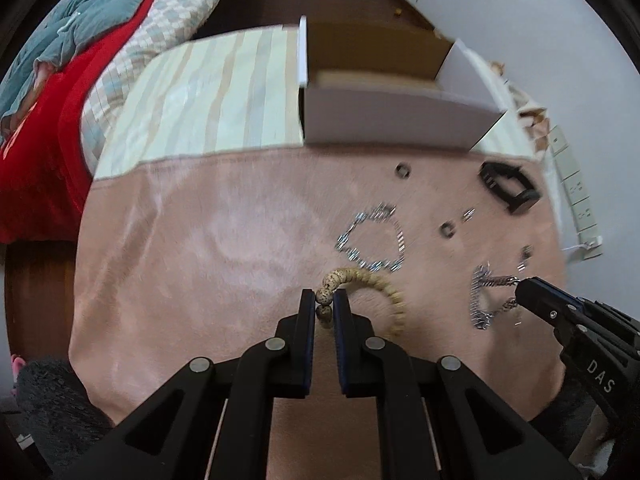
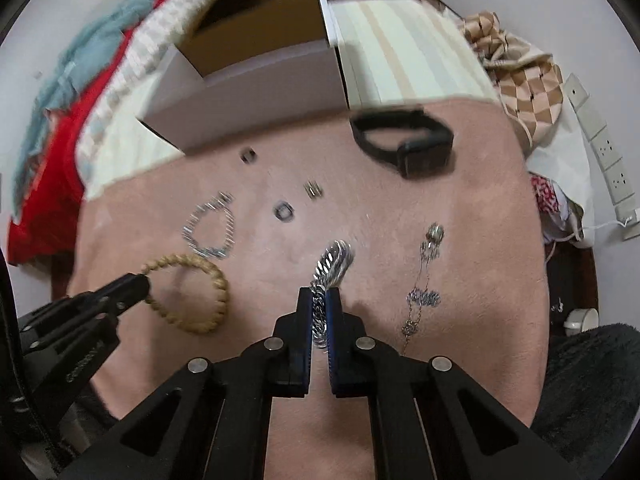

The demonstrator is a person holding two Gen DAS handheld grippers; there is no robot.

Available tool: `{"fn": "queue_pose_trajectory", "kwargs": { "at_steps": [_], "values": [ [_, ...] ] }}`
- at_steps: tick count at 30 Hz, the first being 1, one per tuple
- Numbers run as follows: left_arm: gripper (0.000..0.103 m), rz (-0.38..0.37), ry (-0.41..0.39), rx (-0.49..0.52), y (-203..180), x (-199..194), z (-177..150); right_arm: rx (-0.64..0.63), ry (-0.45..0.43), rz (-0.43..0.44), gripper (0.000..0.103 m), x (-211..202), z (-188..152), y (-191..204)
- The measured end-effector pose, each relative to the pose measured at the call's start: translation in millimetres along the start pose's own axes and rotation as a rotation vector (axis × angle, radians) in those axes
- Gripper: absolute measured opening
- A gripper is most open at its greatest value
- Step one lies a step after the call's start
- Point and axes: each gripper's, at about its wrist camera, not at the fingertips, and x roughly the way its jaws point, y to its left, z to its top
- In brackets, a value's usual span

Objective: Organize jewelry
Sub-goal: 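Carry both bracelets into the white box and open both grippers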

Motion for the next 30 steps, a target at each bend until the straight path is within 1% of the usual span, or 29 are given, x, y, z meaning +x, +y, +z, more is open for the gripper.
{"fn": "queue_pose_trajectory", "kwargs": {
  "at_steps": [3,7,13,16,18,21,24,27,30],
  "values": [
    [0.006,-0.037,-0.028,-0.003,-2.0,-18.3,8.4,-0.002,-0.04,0.036,0.006,-20.4,12.8,1.3],
    [0.006,-0.087,-0.077,0.01,-10.7,-41.4,36.6,-0.005,-0.095,0.09,0.006,-50.9,31.9,7.5],
    [0.006,-0.15,-0.169,0.025,-14.1,-80.6,101.1,-0.028,-0.194,0.171,0.006,-100.6,90.0,21.2],
    [0.006,-0.152,-0.193,0.033,-13.2,-80.0,134.5,-0.061,-0.241,0.175,0.006,-112.0,127.8,28.4],
    [0.006,-0.143,-0.193,0.034,-11.5,-70.5,153.8,-0.069,-0.243,0.166,0.006,-104.1,152.8,31.3],
    [0.006,-0.139,-0.149,0.031,-5.8,-39.9,181.1,-0.077,-0.21,0.15,0.006,-77.3,186.3,32.9],
    [0.006,-0.13,-0.092,0.021,1.9,-4.4,199.7,-0.077,-0.156,0.137,0.006,-40.2,212.8,31.8],
    [0.006,-0.145,-0.041,0.004,10.3,23.6,214.7,-0.087,-0.114,0.12,0.006,-8.5,230.3,29.8],
    [0.007,-0.148,-0.01,-0.027,17.1,39.5,226.0,-0.107,-0.091,0.11,0.006,10.3,237.9,31.3]
  ]
}}
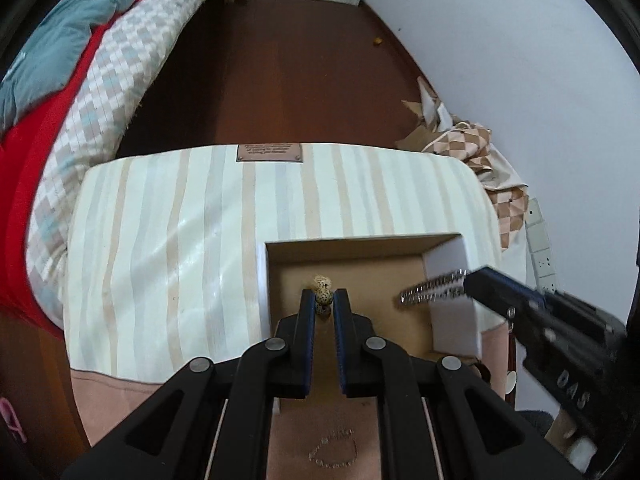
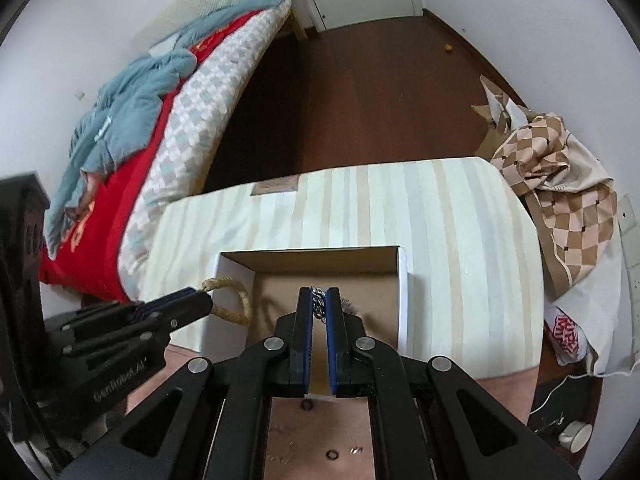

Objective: Organize jewelry
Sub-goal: 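Carry both bracelets into the white box and open both grippers, then move the right gripper to the black watch band and grasp it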

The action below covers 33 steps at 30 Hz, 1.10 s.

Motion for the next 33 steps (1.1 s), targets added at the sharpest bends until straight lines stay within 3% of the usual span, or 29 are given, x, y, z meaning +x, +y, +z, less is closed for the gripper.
{"fn": "queue_pose_trajectory", "kwargs": {
  "at_steps": [4,5,6,8,9,10,13,15,16,19,24,33],
  "values": [
    [0.01,-0.024,0.021,-0.05,6.8,6.2,6.1,0.003,0.06,0.044,0.005,21.3,6.6,-2.3],
    [0.018,-0.025,0.025,-0.055,6.3,6.1,6.5,0.004,0.074,0.045,0.005,25.5,7.8,-3.5],
    [0.027,-0.019,0.029,-0.063,6.6,5.7,6.2,0.006,0.087,0.043,0.006,28.6,8.3,-4.5],
    [0.076,-0.013,0.014,-0.061,4.8,1.7,3.9,0.015,0.101,0.02,0.009,29.8,6.3,-6.9],
    [0.081,0.001,0.004,-0.057,3.6,-0.8,2.3,0.016,0.097,0.009,0.021,27.8,4.5,-8.3],
    [0.081,0.007,-0.007,-0.052,2.6,-4.1,-0.6,0.015,0.095,-0.002,0.04,25.5,3.5,-7.3],
    [0.083,0.071,-0.029,-0.018,-1.5,-10.5,-6.8,-0.005,0.072,-0.07,0.053,12.7,-6.3,-8.7],
    [0.097,0.116,-0.051,-0.006,-1.5,-14.7,-12.9,-0.029,0.07,-0.152,0.058,7.0,-15.1,-9.1],
    [0.102,0.129,-0.059,-0.003,-0.5,-16.1,-16.1,-0.033,0.073,-0.184,0.067,6.1,-19.3,-9.7],
    [0.102,0.183,-0.093,-0.006,3.0,-20.5,-30.4,-0.032,0.076,-0.255,0.092,5.1,-33.7,-13.6],
    [0.103,0.237,-0.126,-0.003,8.1,-21.2,-48.9,-0.036,0.075,-0.301,0.1,9.2,-52.2,-14.9],
    [0.103,0.268,-0.155,-0.043,16.2,-37.4,-70.9,-0.039,0.028,-0.311,0.1,-7.9,-65.1,-3.0]
  ]
}}
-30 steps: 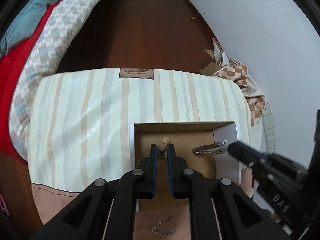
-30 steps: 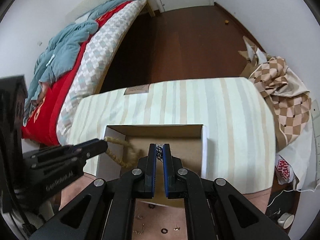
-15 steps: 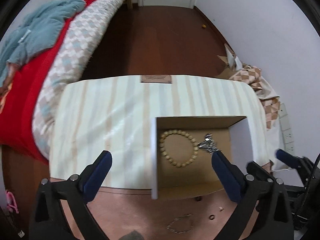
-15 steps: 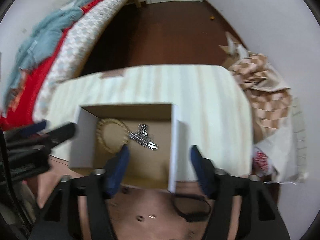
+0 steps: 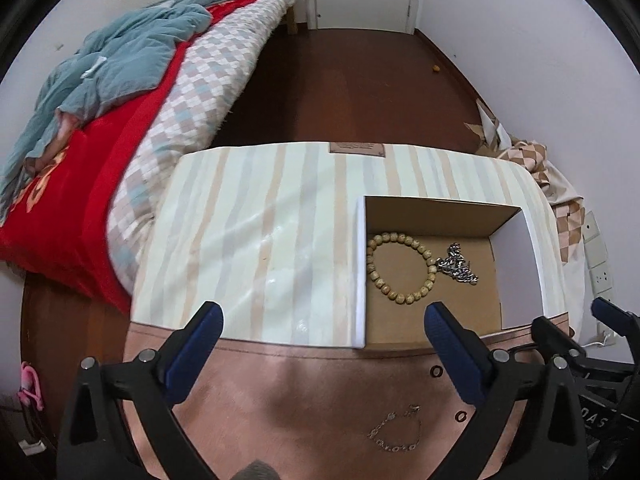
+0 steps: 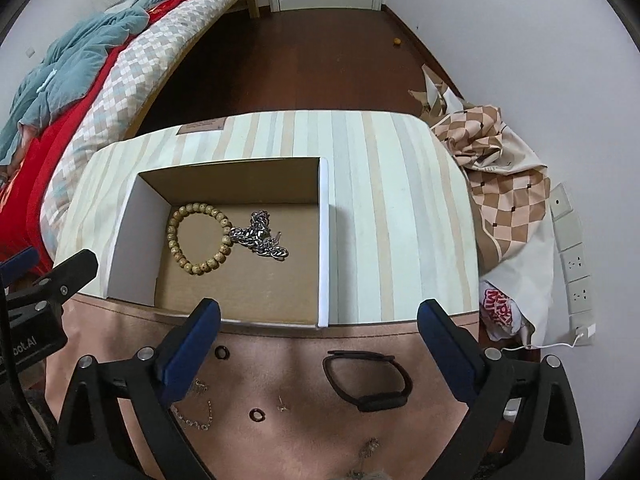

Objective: Organize jewelry
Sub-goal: 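Move the right gripper to the black watch band and grasp it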

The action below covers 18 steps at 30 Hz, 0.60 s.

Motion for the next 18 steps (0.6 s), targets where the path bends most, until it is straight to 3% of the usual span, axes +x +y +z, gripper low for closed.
{"fn": "queue_pose_trajectory", "kwargs": {
  "at_steps": [7,18],
  "values": [
    [0.103,0.056,-0.095,0.002,6.9,-43.2,-15.8,-0.01,-0.075,-0.021,0.1,-40.1,-10.6,2.0],
    [0.103,0.04,-0.177,-0.018,17.2,-103.8,-45.5,-0.003,-0.221,-0.03,0.1,-120.2,-43.1,6.6]
  ]
}}
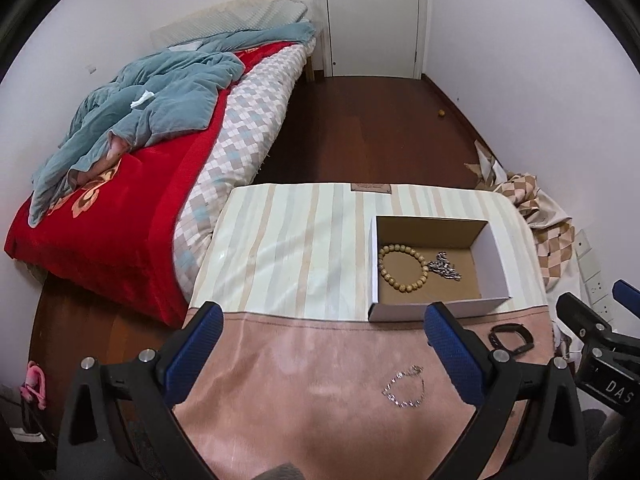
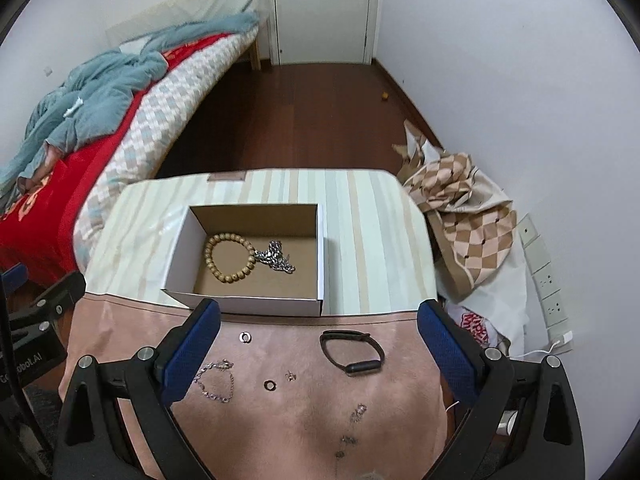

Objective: Organize jewelry
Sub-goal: 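Move the right gripper to the black watch band and grasp it, then grasp the silver charm bracelet with the left gripper while the right holds the watch band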

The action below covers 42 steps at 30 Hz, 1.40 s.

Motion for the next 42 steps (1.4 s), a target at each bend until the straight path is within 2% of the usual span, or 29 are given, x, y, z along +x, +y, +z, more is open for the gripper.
{"fn": "queue_pose_trajectory", "kwargs": {
  "at_steps": [5,9,15,20,24,26,30,31,32,33,34,35,36,37,38,40,42],
  "values": [
    [0.103,-0.003,-0.022,-0.021,2.8,-14.6,-13.0,0.025,-0.024,0.03,0.1,-22.3,-14.1,-0.4],
    [0.103,-0.002,0.037,-0.029,3.8,2.8,-37.5,0.081,0.02,0.036,0.1,-18.0,-37.9,-12.8],
    [0.102,-0.013,0.183,0.013,-13.6,60.0,-72.9,0.171,0.15,0.001,0.1,29.9,-87.5,-49.8],
    [0.102,-0.003,0.253,0.039,-28.6,99.5,-84.7,0.281,0.201,0.015,0.098,76.9,-101.3,-88.4],
    [0.102,0.001,0.29,0.024,-29.2,118.2,-86.7,0.344,0.233,0.043,0.083,115.4,-95.2,-107.7],
    [0.102,-0.003,0.307,0.024,-28.9,124.3,-88.3,0.373,0.253,0.064,0.081,133.7,-88.3,-113.0],
    [0.102,-0.072,0.362,0.021,-33.3,136.7,-95.3,0.406,0.301,0.09,0.073,162.5,-83.3,-117.0],
    [0.102,-0.085,0.371,0.024,-35.4,138.8,-97.3,0.409,0.315,0.094,0.065,169.1,-82.8,-117.3],
    [0.102,-0.095,0.38,0.027,-37.3,140.9,-98.7,0.401,0.312,0.081,0.062,171.9,-82.1,-115.1],
    [0.102,-0.107,0.391,0.029,-39.9,143.1,-100.4,0.388,0.301,0.074,0.052,172.3,-80.5,-113.3],
    [0.101,-0.123,0.397,0.031,-42.8,144.6,-101.4,0.379,0.303,0.091,0.035,174.0,-79.6,-110.3],
    [0.1,-0.133,0.399,0.035,-45.9,145.4,-102.4,0.376,0.301,0.106,0.028,174.9,-78.8,-108.1],
    [0.092,-0.138,0.401,0.042,-49.2,146.1,-103.1,0.353,0.305,0.091,0.019,174.4,-78.0,-102.9],
    [0.082,-0.15,0.408,0.053,-53.5,147.3,-104.4,0.329,0.302,0.076,0.018,173.2,-77.3,-97.9],
    [0.078,-0.148,0.413,0.065,-58.1,147.8,-105.7,0.312,0.298,0.076,0.017,172.0,-77.6,-93.4],
    [0.07,-0.145,0.394,0.099,-66.5,144.9,-106.7,0.3,0.308,0.087,0.007,171.2,-79.9,-87.9],
    [0.056,-0.128,0.372,0.14,-73.8,140.6,-108.3,0.294,0.322,0.098,0.003,171.9,-84.8,-82.7]
  ]
}}
